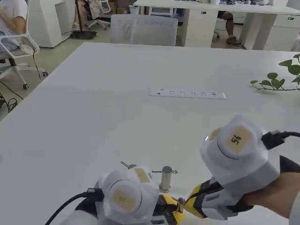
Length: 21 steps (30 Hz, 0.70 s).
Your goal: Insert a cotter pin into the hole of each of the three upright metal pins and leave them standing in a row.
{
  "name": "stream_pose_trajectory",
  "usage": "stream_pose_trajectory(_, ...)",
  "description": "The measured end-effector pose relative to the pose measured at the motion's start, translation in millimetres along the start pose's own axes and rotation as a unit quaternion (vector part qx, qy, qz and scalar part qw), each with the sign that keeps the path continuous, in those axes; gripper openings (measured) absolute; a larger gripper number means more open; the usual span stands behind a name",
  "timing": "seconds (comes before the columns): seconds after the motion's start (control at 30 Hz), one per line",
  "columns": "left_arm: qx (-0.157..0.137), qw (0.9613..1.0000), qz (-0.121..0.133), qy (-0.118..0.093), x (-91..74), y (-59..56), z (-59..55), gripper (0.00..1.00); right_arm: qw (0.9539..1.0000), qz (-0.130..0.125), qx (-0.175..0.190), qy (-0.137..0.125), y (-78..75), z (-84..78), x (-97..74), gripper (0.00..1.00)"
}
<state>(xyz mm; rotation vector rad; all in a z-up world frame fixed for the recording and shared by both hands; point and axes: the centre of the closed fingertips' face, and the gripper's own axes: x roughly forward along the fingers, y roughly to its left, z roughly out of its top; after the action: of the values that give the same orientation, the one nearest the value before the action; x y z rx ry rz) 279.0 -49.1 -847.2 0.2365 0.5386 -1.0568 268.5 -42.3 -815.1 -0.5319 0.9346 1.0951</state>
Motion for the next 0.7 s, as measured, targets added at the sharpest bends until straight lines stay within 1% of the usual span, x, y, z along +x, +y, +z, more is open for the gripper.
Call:
stream_pose_trajectory(0.1,0.0,1.0,0.0,0.001,-0.1,-0.1,-0.1,0.07,1.0,0.001,-0.003,-0.001,0.5,-0.3,0.0,0.04)
stream_pose_trajectory(0.2,0.001,1.0,0.001,0.001,-0.1,-0.1,-0.2,0.07,0.9999,0.002,-0.013,-0.002,1.0,-0.4,-0.3,0.04)
stream_pose_trajectory(0.43,0.0,1.0,0.002,0.001,-0.2,-0.1,-0.6,0.07,0.9998,0.005,-0.015,-0.009,1.2,-0.2,-0.1,0.04)
stream_pose_trajectory(0.57,0.001,1.0,0.002,0.001,-0.3,0.0,-0.6,0.07,0.9997,0.01,-0.021,-0.012,3.6,-0.2,0.4,0.08)
stream_pose_trajectory(0.7,0.001,1.0,0.003,0.002,-0.1,-0.4,-0.6,0.07,0.9995,0.008,-0.027,-0.013,3.2,-0.2,1.0,0.09)
